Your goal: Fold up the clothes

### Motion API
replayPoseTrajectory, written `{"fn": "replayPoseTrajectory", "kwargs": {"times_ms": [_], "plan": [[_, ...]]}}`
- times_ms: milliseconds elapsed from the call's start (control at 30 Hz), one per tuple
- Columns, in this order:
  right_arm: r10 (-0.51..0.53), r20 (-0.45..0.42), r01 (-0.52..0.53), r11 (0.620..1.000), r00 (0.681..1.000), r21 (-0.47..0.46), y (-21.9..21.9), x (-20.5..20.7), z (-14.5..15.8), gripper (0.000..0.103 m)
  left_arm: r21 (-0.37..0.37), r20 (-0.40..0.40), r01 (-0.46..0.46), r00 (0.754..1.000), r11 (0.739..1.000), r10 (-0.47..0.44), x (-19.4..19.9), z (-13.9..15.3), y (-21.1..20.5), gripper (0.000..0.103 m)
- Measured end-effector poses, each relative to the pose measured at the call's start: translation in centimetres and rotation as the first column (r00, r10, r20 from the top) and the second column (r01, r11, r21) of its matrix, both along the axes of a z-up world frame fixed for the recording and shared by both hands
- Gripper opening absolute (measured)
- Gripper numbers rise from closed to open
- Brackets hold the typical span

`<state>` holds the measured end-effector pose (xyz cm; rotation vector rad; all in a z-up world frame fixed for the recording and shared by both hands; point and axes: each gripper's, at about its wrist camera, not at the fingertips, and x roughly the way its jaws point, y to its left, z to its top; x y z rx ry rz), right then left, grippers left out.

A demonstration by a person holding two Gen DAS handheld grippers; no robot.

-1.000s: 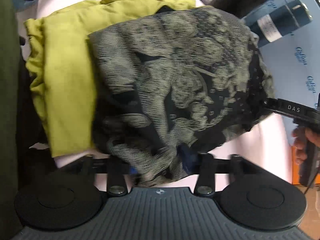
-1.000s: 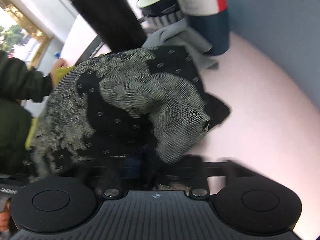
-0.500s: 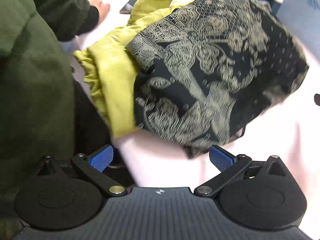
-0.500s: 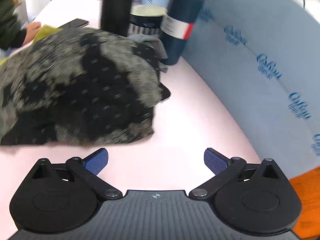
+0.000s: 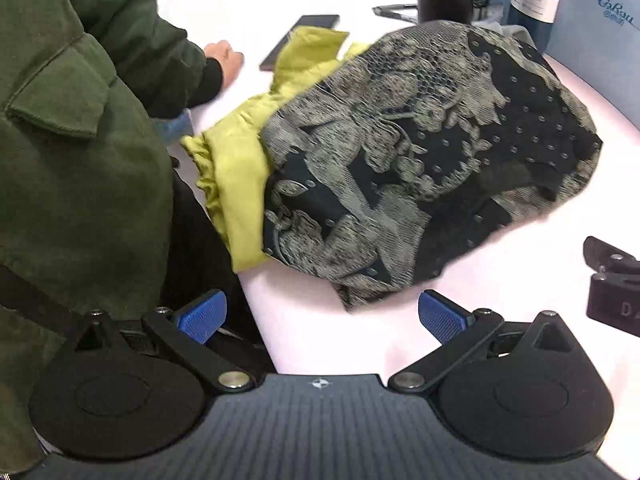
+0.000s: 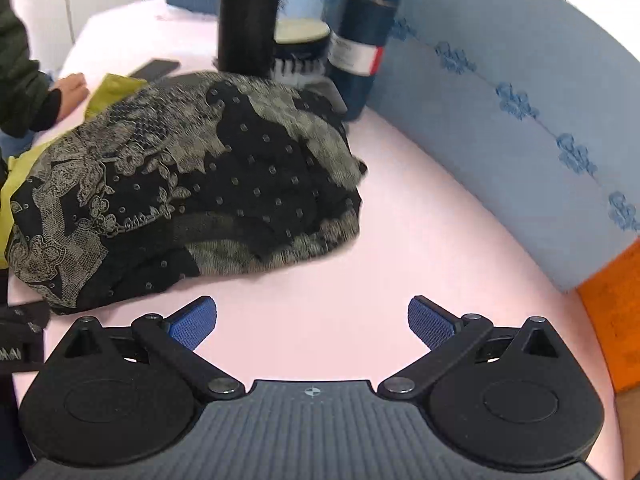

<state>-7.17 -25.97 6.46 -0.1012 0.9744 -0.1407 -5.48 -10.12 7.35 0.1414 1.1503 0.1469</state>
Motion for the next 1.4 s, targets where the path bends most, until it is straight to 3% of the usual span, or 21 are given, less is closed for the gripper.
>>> {"fn": "replayPoseTrajectory", "kwargs": {"times_ms": [67, 167, 333, 400, 567, 833, 933, 1067, 1233, 1400], "plan": [[-0.011, -0.032, 0.011, 1.000, 0.999, 0.006, 0.3, 0.3, 0.6, 0.103, -0.014, -0.006, 0.020, 1.000, 1.000, -0.020, -0.1, 0.4, -0.4, 0.103], [0.036, 0.022, -0.036, 0.999, 0.999, 0.026, 0.8, -0.1, 1.6, 0.103, 0.013, 0.011, 0.055, 0.998, 0.998, -0.055, -0.6, 0.9, -1.2, 0.103], [0.131, 0.112, -0.149, 0.974, 0.985, 0.173, 0.9, -1.2, 2.9, 0.103, 0.179, -0.026, 0.055, 0.998, 0.982, -0.051, -0.6, 1.1, -2.7, 0.103], [0.139, 0.113, -0.160, 0.966, 0.984, 0.204, 0.9, -1.5, 3.0, 0.103, 0.192, -0.037, 0.054, 0.998, 0.980, -0.048, -0.7, 1.1, -2.8, 0.103], [0.121, 0.079, -0.137, 0.958, 0.990, 0.251, 0.4, -1.5, 2.7, 0.103, 0.015, -0.084, 0.026, 0.996, 1.000, -0.024, -0.6, 0.8, -1.5, 0.103], [0.103, 0.094, -0.127, 0.940, 0.990, 0.316, -0.1, -1.3, 2.8, 0.103, -0.112, -0.086, 0.062, 0.994, 0.992, -0.072, -0.9, 0.7, -1.4, 0.103], [0.102, 0.104, -0.132, 0.933, 0.989, 0.336, 0.1, -1.3, 3.1, 0.103, -0.184, -0.097, 0.086, 0.990, 0.979, -0.105, -0.6, 0.7, -1.4, 0.102], [0.074, 0.163, -0.129, 0.924, 0.984, 0.360, -0.1, -1.9, 3.5, 0.103, -0.322, -0.089, 0.111, 0.985, 0.940, -0.147, -0.2, 1.1, -1.1, 0.102], [0.015, 0.248, -0.092, 0.949, 0.969, 0.301, -0.3, -2.8, 4.4, 0.103, -0.308, -0.018, 0.182, 0.980, 0.934, -0.197, -0.3, 1.9, -2.1, 0.103], [-0.048, 0.268, -0.036, 0.953, 0.962, 0.299, -1.3, -3.0, 4.7, 0.103, -0.397, 0.005, 0.163, 0.984, 0.903, -0.176, -0.1, 1.6, -2.1, 0.103]]}}
